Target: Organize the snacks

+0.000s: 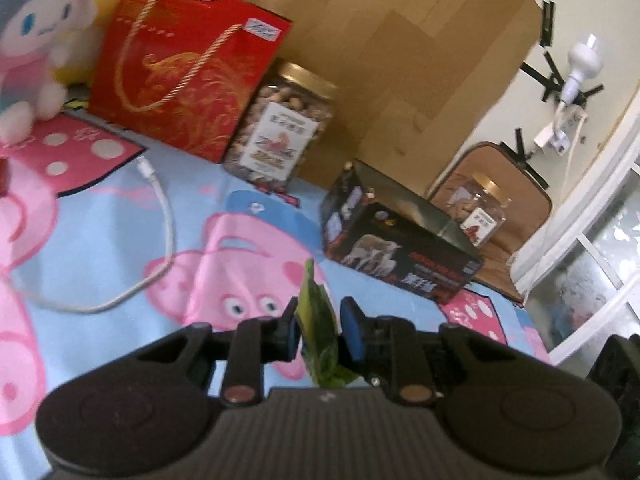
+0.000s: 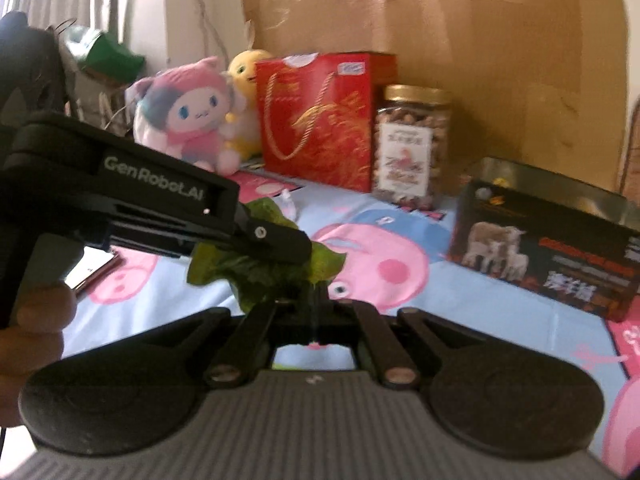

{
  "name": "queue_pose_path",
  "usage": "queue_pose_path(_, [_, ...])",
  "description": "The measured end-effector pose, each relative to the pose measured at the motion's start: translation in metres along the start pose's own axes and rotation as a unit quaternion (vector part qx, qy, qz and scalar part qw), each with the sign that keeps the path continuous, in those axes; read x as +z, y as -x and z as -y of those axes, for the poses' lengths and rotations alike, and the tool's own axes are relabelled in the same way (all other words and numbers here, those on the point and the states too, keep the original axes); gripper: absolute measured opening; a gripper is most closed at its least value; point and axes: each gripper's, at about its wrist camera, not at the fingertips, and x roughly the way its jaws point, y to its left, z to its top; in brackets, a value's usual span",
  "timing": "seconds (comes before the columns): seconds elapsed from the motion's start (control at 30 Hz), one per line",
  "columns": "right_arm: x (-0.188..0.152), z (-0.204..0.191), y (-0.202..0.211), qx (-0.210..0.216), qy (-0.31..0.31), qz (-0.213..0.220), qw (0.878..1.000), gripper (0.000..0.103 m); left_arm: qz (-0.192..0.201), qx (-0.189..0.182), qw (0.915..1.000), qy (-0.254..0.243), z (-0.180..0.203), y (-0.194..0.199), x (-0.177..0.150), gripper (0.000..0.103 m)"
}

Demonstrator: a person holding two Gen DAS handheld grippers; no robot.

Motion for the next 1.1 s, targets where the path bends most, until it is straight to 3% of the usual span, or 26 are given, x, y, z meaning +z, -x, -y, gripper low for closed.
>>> queue_pose_path(0.2, [0.011, 0.029, 0.015, -0.044, -0.014, 0.048, 0.998, 0.003, 0.003, -0.033, 0.9985, -0.042, 0.038, -0.024, 0.028, 0.021])
queue_pose_path(0.4, [0.034, 0.082, 0.027, -0.112, -0.024, 0.096, 0.989, 0.003, 0.006, -0.07, 0.9913, -0.111, 0.099, -0.079, 0.07, 0.021])
queue_pose_path(0.53, [0.043, 0.127, 0.02, -0.164, -0.043, 0.1, 0.981, 0.003, 0.004, -0.056, 0.9882, -0.143, 0.128, -0.13, 0.087, 0.022])
queue_pose_path(0.67, [0.039, 0.162, 0.009, -0.211, -0.055, 0.093, 0.972, 0.013, 0.011, 0.015, 0.9864, -0.163, 0.137, -0.17, 0.092, 0.032])
queue_pose_path(0.73, [0.033, 0.171, 0.014, -0.211, -0.076, 0.093, 0.97, 0.013, 0.009, 0.041, 0.9852, -0.166, 0.133, -0.179, 0.091, 0.032])
queue_pose_path(1.0, [0.016, 0.164, 0.037, -0.175, -0.134, 0.104, 0.97, 0.013, 0.016, 0.037, 0.9878, -0.151, 0.117, -0.151, 0.081, 0.038])
queue_pose_path(1.1, [0.015, 0.15, 0.038, -0.162, -0.113, 0.096, 0.976, 0.013, 0.01, 0.027, 0.9877, -0.154, 0.116, -0.134, 0.076, 0.038])
